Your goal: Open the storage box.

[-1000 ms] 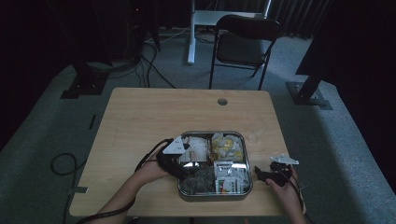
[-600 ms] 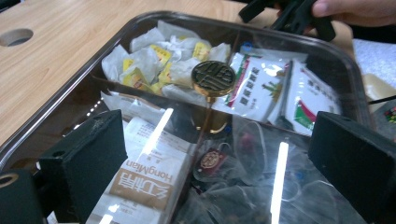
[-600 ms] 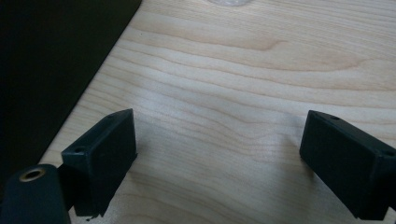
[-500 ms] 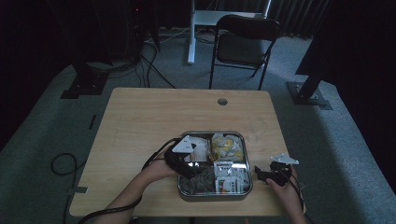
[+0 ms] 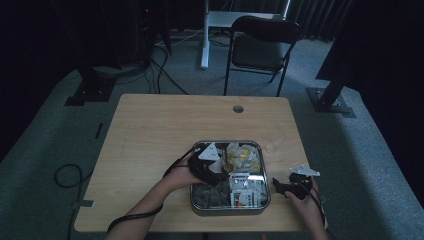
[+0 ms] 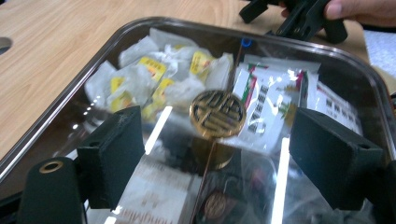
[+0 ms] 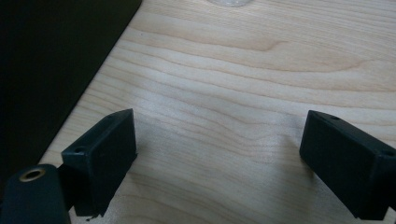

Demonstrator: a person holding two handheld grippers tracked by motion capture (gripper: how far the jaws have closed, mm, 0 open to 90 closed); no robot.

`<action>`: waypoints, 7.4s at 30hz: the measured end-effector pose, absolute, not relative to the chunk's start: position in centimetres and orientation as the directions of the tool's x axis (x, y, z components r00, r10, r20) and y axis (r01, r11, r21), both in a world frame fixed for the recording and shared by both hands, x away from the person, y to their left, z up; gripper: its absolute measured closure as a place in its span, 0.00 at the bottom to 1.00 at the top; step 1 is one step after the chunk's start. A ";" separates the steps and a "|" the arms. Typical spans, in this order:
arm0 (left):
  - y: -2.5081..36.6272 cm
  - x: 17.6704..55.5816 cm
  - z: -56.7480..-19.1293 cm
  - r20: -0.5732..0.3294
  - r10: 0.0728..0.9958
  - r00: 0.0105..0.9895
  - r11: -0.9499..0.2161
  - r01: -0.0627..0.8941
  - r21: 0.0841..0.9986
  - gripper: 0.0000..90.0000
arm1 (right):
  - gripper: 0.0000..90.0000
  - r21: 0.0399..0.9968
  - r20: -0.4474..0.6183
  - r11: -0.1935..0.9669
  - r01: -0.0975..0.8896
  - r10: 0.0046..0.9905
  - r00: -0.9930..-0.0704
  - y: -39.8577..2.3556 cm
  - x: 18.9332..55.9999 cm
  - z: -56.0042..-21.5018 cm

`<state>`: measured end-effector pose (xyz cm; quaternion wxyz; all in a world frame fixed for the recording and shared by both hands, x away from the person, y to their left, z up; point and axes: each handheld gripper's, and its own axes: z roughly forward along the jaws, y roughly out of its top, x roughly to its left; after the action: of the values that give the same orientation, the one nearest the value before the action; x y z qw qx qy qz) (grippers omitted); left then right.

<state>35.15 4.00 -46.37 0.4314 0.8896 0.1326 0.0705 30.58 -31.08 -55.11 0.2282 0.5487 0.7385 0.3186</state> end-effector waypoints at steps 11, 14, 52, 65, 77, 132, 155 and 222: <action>2.0 36.1 -47.0 0.007 0.282 0.959 -0.635 0.182 0.751 0.39 | 0.11 0.721 0.013 0.195 0.665 0.956 -0.294 -31.1 30.6 -55.1; 1.8 36.2 -47.2 0.010 0.284 0.959 -0.645 0.183 0.742 0.47 | 0.11 0.721 0.013 0.194 0.665 0.956 -0.293 -31.1 30.6 -55.1; 2.4 36.0 -44.4 -0.007 0.283 0.959 -0.621 0.188 0.760 0.66 | 0.11 0.721 0.012 0.196 0.665 0.956 -0.295 -31.1 30.6 -55.1; 5.1 36.3 -44.0 -0.020 0.327 0.945 -0.601 0.224 0.767 0.66 | 0.11 0.721 0.012 0.196 0.665 0.956 -0.294 -31.1 30.6 -55.1; 7.8 36.7 -44.3 -0.023 0.386 0.922 -0.590 0.266 0.763 0.66 | 0.11 0.721 0.012 0.196 0.665 0.956 -0.294 -31.1 30.6 -55.1; 26.3 37.3 -46.5 -0.017 0.731 0.682 -0.453 0.503 0.736 0.66 | 0.11 0.720 0.012 0.196 0.666 0.956 -0.294 -31.1 30.6 -55.1; 27.8 38.2 -50.9 0.001 0.824 0.567 -0.381 0.553 0.741 0.65 | 0.11 0.720 0.012 0.195 0.665 0.956 -0.294 -31.1 30.6 -55.1; 23.1 34.8 -51.7 -0.101 0.658 0.746 -0.365 0.434 0.824 0.45 | 0.11 0.721 0.012 0.196 0.665 0.956 -0.294 -31.1 30.6 -55.1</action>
<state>34.76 23.14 -51.75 0.4536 0.8168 0.3343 0.1236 30.59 -31.09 -55.11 0.2282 0.5485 0.7387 0.3183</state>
